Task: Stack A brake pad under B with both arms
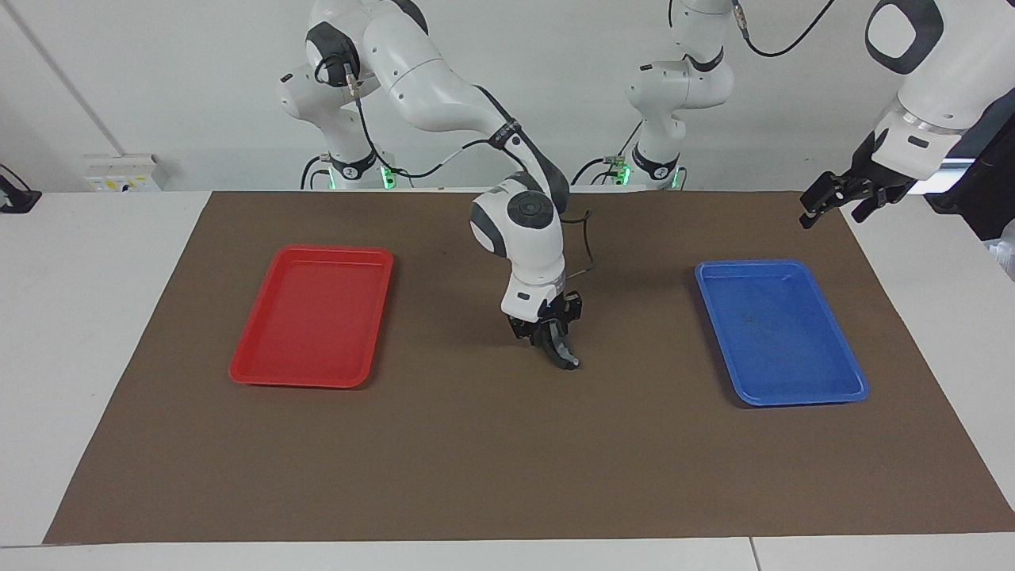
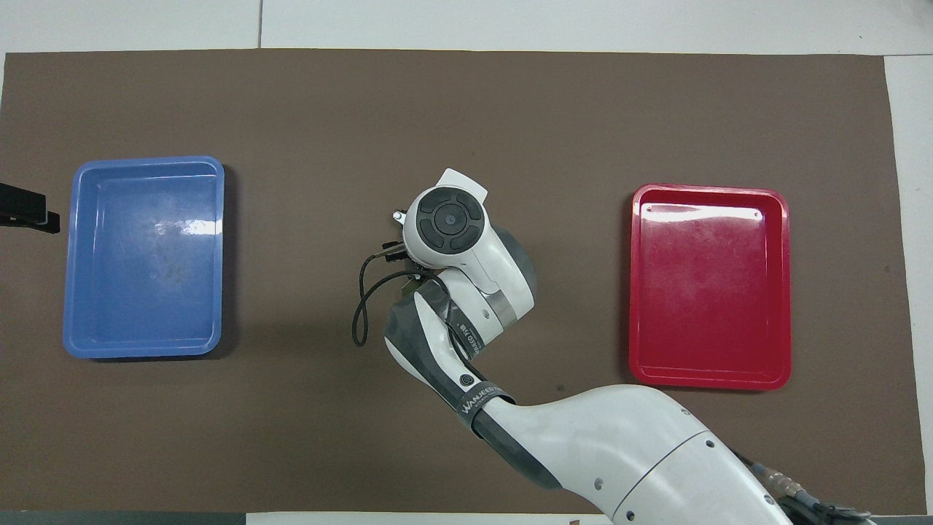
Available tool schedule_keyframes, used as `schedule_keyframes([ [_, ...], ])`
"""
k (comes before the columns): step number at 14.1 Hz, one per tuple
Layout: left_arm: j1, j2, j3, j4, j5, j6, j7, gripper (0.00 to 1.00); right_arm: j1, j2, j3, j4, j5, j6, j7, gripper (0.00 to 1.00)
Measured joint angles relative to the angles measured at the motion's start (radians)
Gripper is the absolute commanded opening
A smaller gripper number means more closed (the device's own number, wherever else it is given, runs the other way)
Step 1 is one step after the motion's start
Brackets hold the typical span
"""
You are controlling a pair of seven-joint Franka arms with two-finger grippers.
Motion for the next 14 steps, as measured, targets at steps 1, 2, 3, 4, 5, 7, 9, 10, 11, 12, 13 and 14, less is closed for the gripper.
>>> schedule_keyframes([
  [1, 0.000, 0.000, -0.001, 0.000, 0.000, 0.000, 0.000, 1.00, -0.002, -0.020, -0.012, 0.004, -0.012, -0.020, 0.000, 1.00],
  [2, 0.000, 0.000, -0.001, 0.000, 0.000, 0.000, 0.000, 1.00, -0.009, -0.052, -0.032, 0.009, -0.022, -0.054, 0.001, 1.00],
  [3, 0.000, 0.000, -0.001, 0.000, 0.000, 0.000, 0.000, 1.00, -0.028, -0.097, -0.054, 0.014, -0.030, -0.105, 0.001, 1.00],
  [4, 0.000, 0.000, -0.001, 0.000, 0.000, 0.000, 0.000, 1.00, -0.068, -0.152, -0.068, 0.018, -0.033, -0.175, 0.001, 1.00],
  [5, 0.000, 0.000, -0.001, 0.000, 0.000, 0.000, 0.000, 1.00, -0.124, -0.214, -0.073, 0.021, -0.036, -0.259, -0.003, 1.00],
  [7, 0.001, 0.000, 0.001, 0.000, 0.000, 0.000, 0.000, 1.00, -0.241, -0.331, -0.075, 0.021, -0.042, -0.425, -0.023, 1.00],
  [9, 0.002, 0.000, 0.005, 0.000, 0.000, 0.000, 0.000, 1.00, -0.356, -0.431, -0.076, 0.018, -0.054, -0.561, -0.076, 1.00],
  [10, 0.002, 0.000, 0.006, 0.000, 0.000, 0.000, -0.004, 1.00, -0.403, -0.466, -0.076, 0.017, -0.056, -0.618, -0.117, 1.00],
  [11, 0.002, 0.000, 0.005, 0.000, 0.000, -0.001, -0.016, 1.00, -0.451, -0.497, -0.076, 0.015, -0.057, -0.672, -0.164, 1.00],
  [12, 0.002, 0.000, 0.005, -0.001, 0.000, -0.001, -0.033, 1.00, -0.497, -0.524, -0.076, 0.014, -0.057, -0.722, -0.211, 1.00],
  [13, 0.002, 0.000, 0.004, -0.001, 0.000, -0.001, -0.042, 1.00, -0.538, -0.547, -0.076, 0.014, -0.057, -0.768, -0.250, 1.00],
  [14, 0.002, 0.000, 0.004, -0.001, 0.001, -0.001, -0.045, 1.00, -0.579, -0.570, -0.076, 0.013, -0.057, -0.814, -0.284, 1.00],
])
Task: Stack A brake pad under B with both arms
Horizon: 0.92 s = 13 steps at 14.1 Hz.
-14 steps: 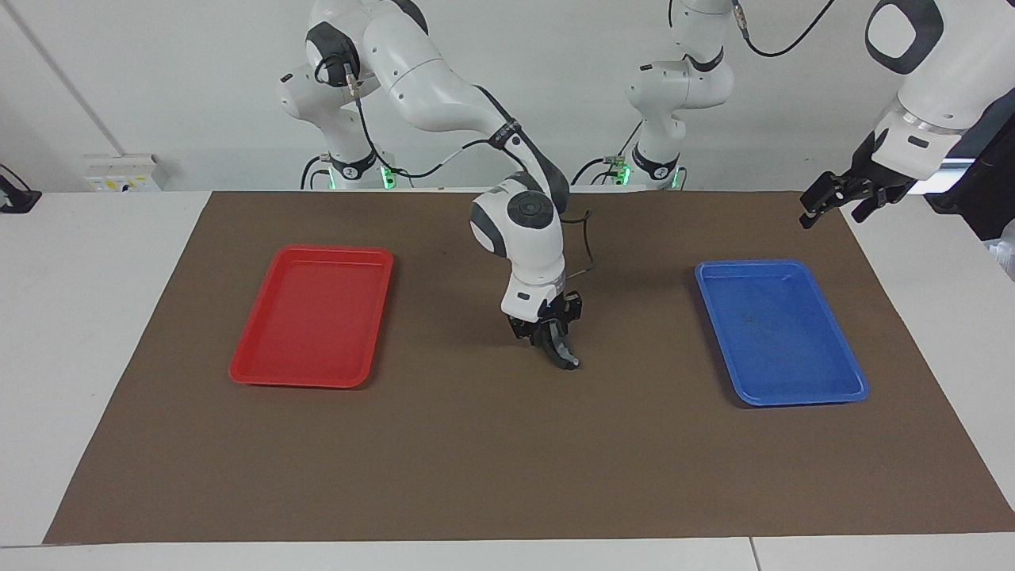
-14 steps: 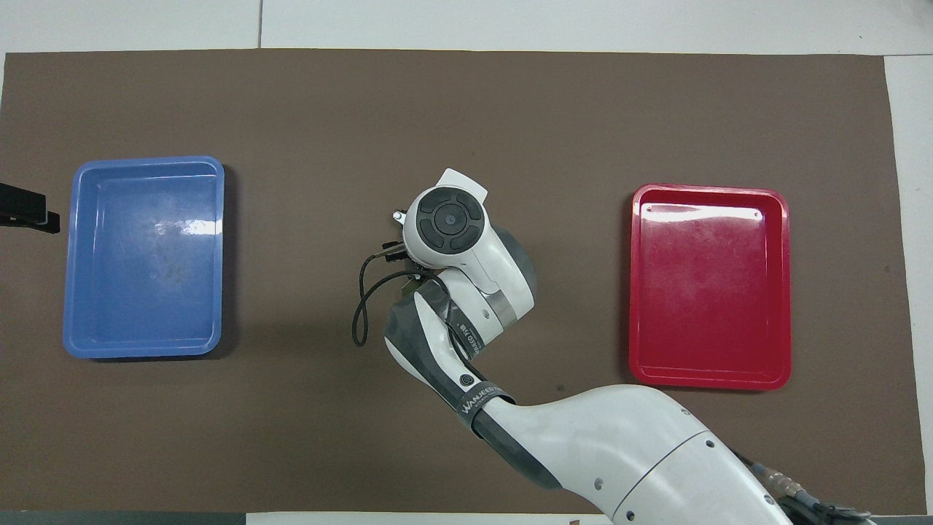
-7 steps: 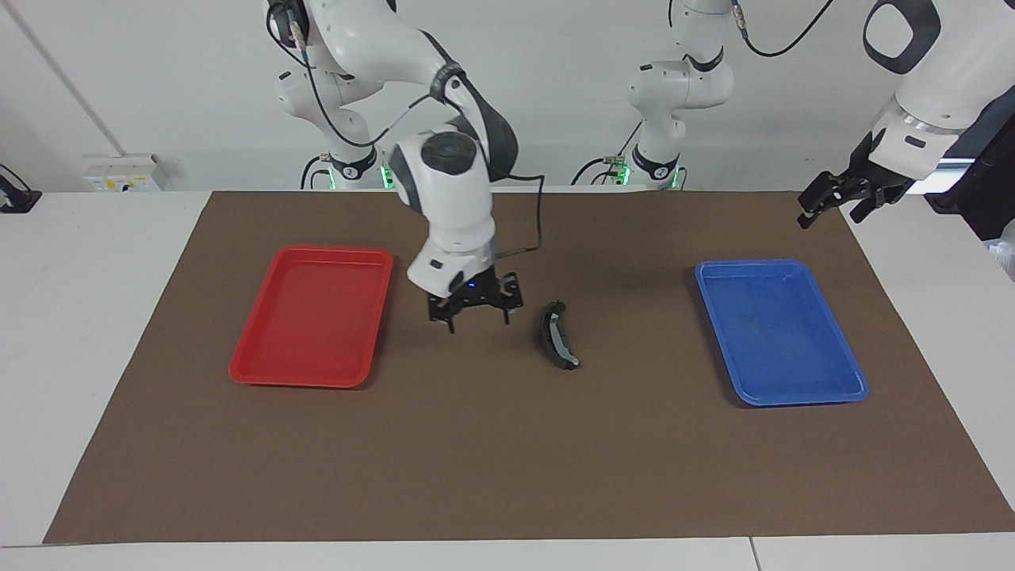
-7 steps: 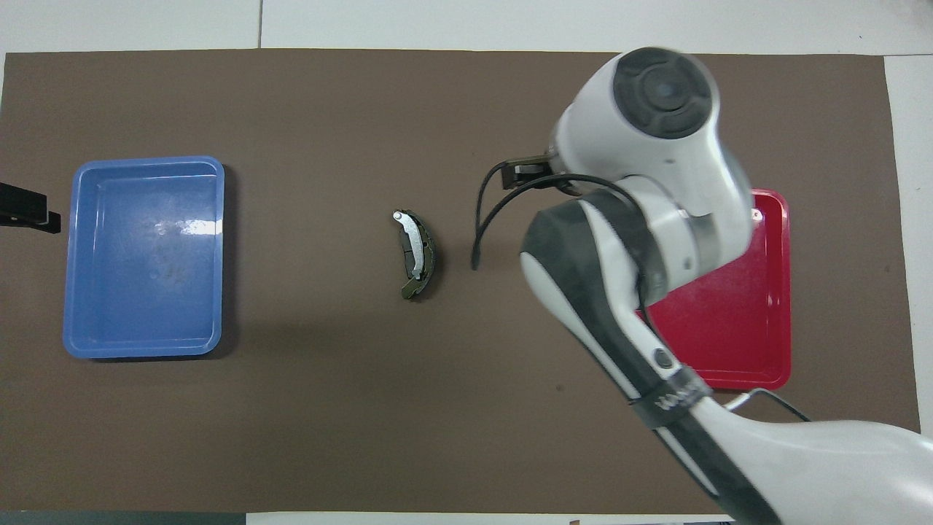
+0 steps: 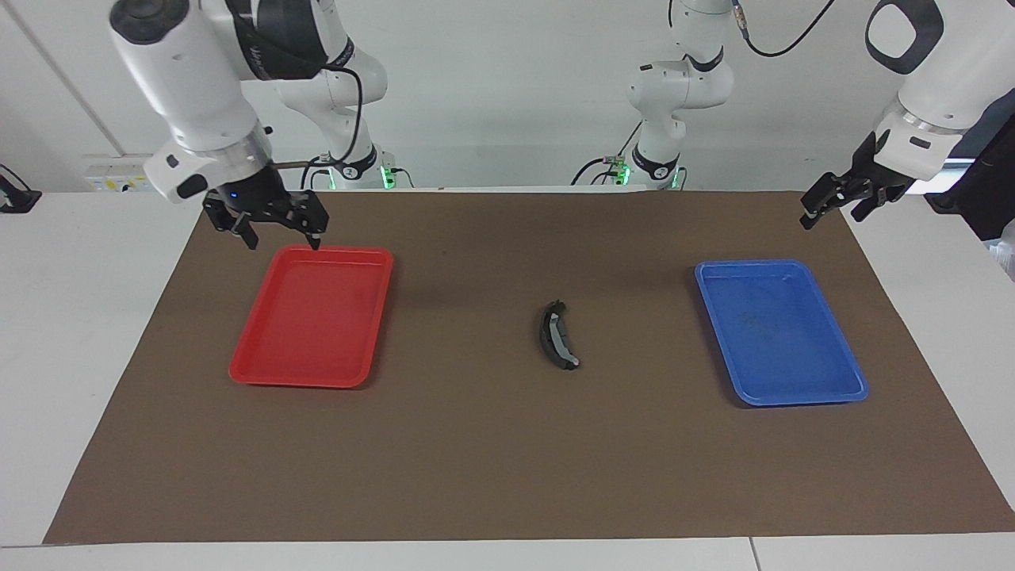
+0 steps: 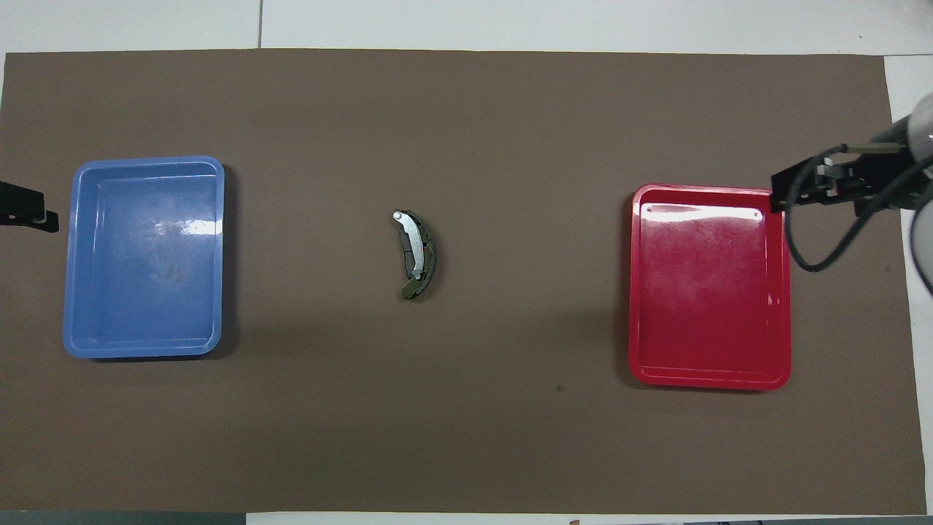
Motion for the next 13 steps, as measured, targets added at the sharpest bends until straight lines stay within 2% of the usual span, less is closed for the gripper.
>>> schedule_keyframes([
  [2, 0.000, 0.000, -0.001, 0.000, 0.000, 0.001, 0.000, 1.00, -0.062, -0.043, 0.000, -0.003, 0.000, -0.059, -0.063, 1.00],
  [4, 0.000, 0.000, -0.001, -0.002, 0.000, 0.004, 0.000, 1.00, -0.089, -0.069, -0.003, -0.018, 0.000, -0.065, -0.100, 1.00],
  [8, -0.001, 0.000, -0.003, -0.005, 0.000, 0.005, 0.013, 1.00, -0.093, -0.093, -0.031, -0.091, 0.000, -0.028, -0.105, 1.00],
  [13, -0.001, 0.000, -0.003, -0.005, 0.000, 0.006, 0.034, 1.00, -0.094, -0.101, -0.035, -0.102, -0.001, -0.011, -0.105, 1.00],
])
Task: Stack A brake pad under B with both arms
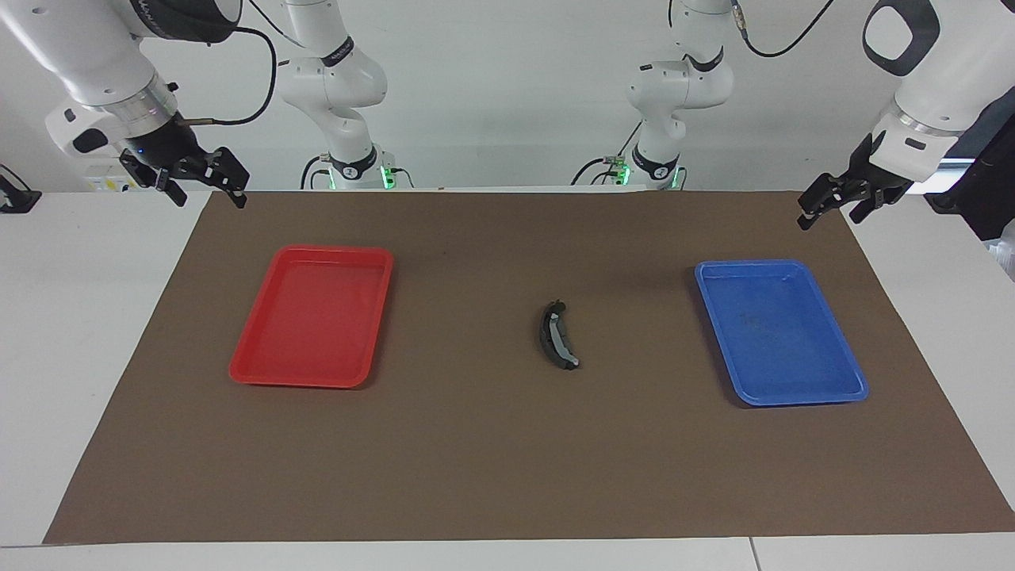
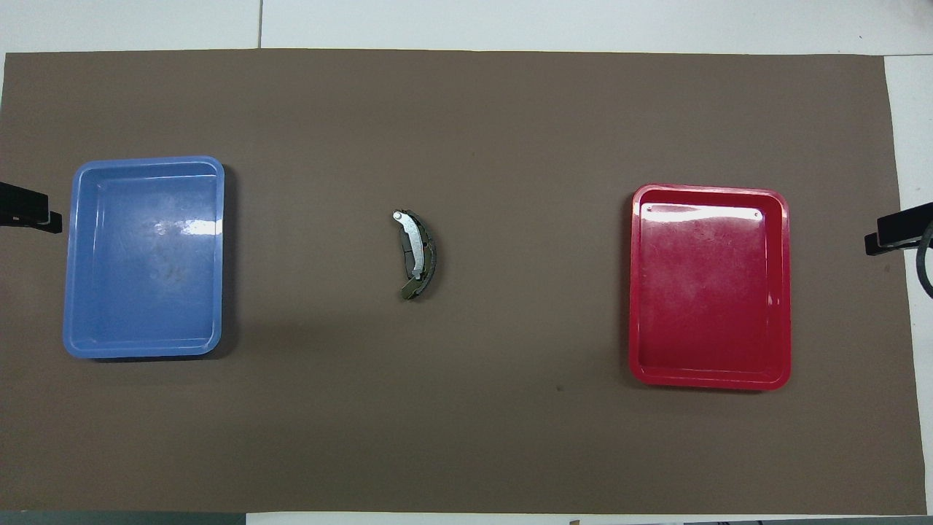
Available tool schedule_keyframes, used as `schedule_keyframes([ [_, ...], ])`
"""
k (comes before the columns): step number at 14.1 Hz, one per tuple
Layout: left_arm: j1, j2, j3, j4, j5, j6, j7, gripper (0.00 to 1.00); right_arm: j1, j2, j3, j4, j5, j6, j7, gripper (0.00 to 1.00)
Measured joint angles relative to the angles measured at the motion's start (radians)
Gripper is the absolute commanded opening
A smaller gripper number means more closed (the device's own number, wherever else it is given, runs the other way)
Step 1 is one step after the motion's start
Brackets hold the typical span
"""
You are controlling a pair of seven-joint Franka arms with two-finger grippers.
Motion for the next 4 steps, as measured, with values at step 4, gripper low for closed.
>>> schedule_keyframes([
  [4, 0.000, 0.000, 0.000, 0.000, 0.000, 0.000, 0.002, 1.00, 0.000, -0.005, 0.000, -0.003, 0.000, 0.000, 0.000, 1.00],
])
